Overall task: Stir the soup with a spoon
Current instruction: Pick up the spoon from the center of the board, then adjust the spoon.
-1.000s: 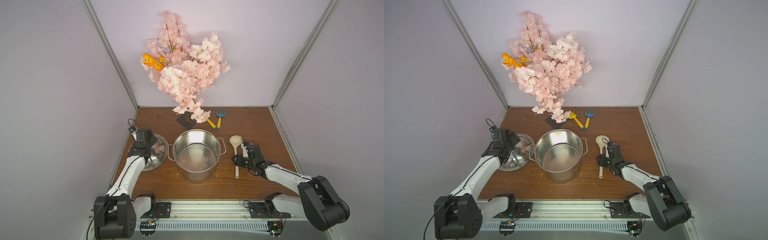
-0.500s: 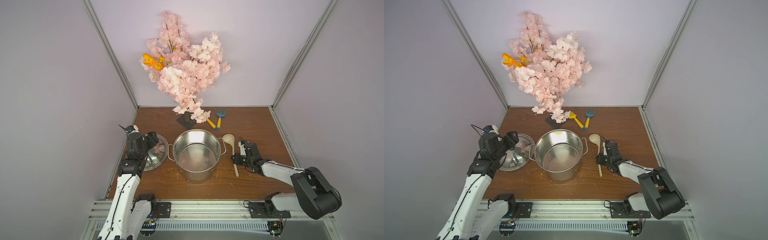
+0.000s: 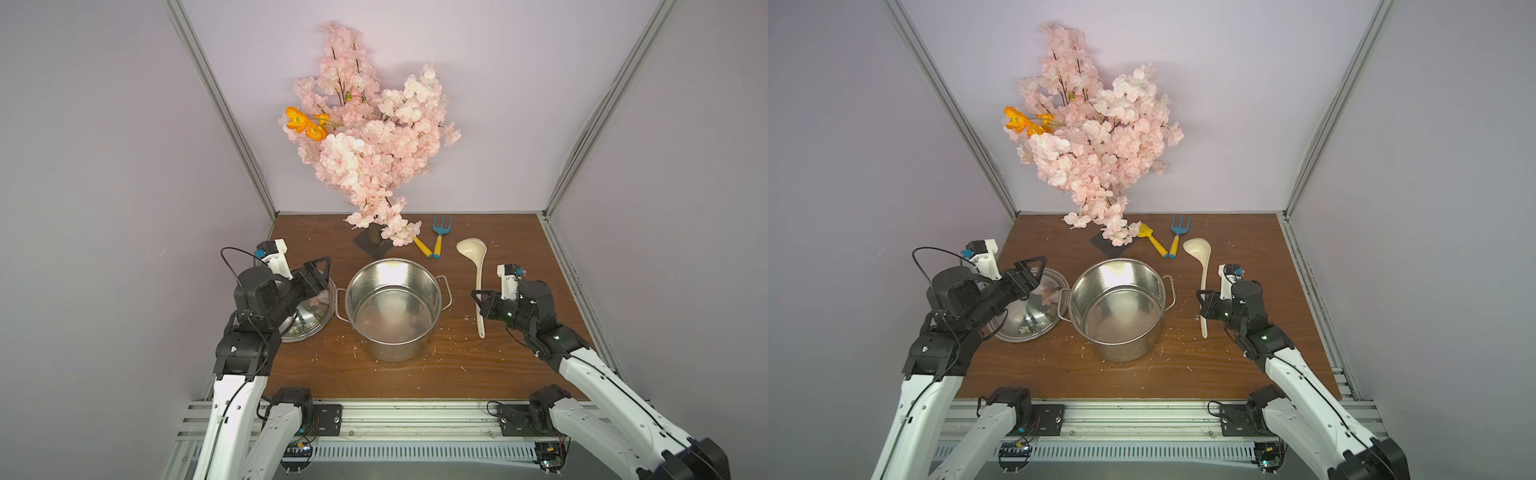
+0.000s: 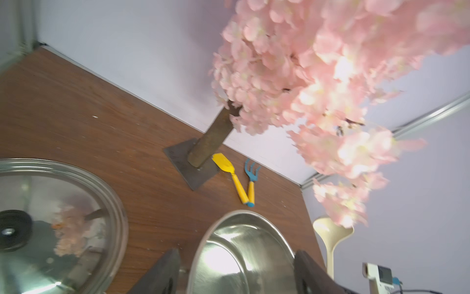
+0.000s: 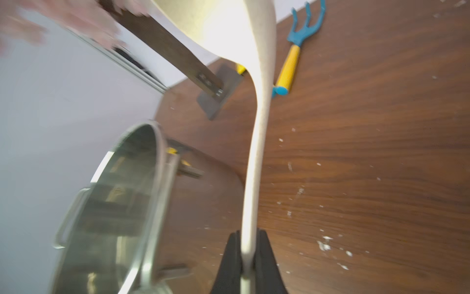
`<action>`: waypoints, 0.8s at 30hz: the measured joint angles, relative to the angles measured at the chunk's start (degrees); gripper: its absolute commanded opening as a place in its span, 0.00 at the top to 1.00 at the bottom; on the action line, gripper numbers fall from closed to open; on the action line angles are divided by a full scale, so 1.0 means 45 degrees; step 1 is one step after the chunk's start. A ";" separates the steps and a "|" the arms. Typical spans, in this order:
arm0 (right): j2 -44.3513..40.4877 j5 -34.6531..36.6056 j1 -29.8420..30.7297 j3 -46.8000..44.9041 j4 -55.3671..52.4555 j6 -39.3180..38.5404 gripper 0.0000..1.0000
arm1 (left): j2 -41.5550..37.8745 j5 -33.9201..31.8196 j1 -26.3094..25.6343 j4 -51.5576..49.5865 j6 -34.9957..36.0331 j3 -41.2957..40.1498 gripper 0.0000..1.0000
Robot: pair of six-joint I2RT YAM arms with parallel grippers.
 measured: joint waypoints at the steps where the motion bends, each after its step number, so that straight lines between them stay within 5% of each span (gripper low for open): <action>1: -0.0457 -0.0432 0.0000 0.0000 0.0209 0.0301 1.00 | -0.0107 0.0301 -0.0121 -0.0058 -0.0141 0.0000 0.25; 9: -0.0957 -0.3832 0.0733 -0.0243 0.4167 0.3157 1.00 | -0.0500 0.2390 -0.0816 -0.0325 -0.1049 -0.0039 0.21; 17: 0.1826 -0.3939 0.4308 0.0627 0.6290 0.3973 1.00 | -0.0437 0.3133 -0.1559 -0.0257 -0.1681 -0.0393 0.20; 19: 0.2511 -0.3750 0.5197 0.1030 0.6747 0.3983 1.00 | -0.0330 0.2909 -0.2463 -0.0097 -0.1894 -0.0413 0.20; 24: 0.4328 -0.3274 0.6795 0.2341 0.7674 0.3939 1.00 | 0.0729 0.1239 -0.6887 0.1234 -0.2482 -0.0525 0.21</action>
